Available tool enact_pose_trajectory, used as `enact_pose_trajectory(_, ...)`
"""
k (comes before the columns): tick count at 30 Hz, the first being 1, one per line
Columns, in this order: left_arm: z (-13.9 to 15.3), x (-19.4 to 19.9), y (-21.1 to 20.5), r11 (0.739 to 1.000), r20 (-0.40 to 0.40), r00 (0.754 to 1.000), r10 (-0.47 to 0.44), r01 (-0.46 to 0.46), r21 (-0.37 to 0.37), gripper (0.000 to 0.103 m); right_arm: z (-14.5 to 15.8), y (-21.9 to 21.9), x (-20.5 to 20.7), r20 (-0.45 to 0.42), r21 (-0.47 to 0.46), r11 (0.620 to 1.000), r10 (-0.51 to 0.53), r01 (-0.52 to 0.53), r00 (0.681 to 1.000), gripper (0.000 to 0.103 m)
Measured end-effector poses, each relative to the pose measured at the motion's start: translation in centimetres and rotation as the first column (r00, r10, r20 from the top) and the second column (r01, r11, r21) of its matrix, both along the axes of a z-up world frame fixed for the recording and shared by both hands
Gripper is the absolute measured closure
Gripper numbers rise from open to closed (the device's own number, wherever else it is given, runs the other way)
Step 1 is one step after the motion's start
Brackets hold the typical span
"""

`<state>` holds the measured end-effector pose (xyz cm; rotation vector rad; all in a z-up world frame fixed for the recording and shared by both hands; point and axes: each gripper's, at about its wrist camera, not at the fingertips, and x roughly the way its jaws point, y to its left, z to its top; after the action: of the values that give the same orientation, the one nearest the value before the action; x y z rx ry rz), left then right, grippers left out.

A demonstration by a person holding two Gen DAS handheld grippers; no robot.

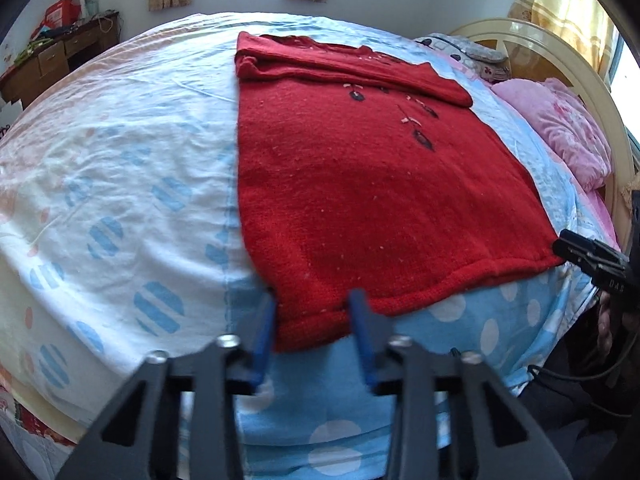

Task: Fold small clothes
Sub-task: 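Close the left tool on one hem corner while the right tool closes on the other, then lift the hem with both tools and fold it over onto the collar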

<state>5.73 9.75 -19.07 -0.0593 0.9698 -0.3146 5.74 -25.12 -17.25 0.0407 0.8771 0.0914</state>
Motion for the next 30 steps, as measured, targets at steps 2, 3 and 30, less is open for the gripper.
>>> enact_pose_trajectory(2,0.1,0.0,0.0,1.0,0.005,1.0,-0.008,0.008,0.005,0.08,0.2,-0.5,-0.2,0.002,0.0,1.0,-0.012,0.012,1.0,0.035)
enact_pose_trajectory(3,0.2,-0.1,-0.1,1.0,0.009,1.0,-0.011,0.011,0.008,0.083,0.2,-0.8,-0.3,0.002,0.004,1.0,-0.02,0.02,1.0,0.035)
enact_pose_trajectory(30,2.5,0.1,1.1,0.995,0.086,0.996,-0.021,0.029,-0.093,0.09,0.6,-3.9,-1.3,0.009,0.248,0.968,-0.047,0.043,0.999,0.095)
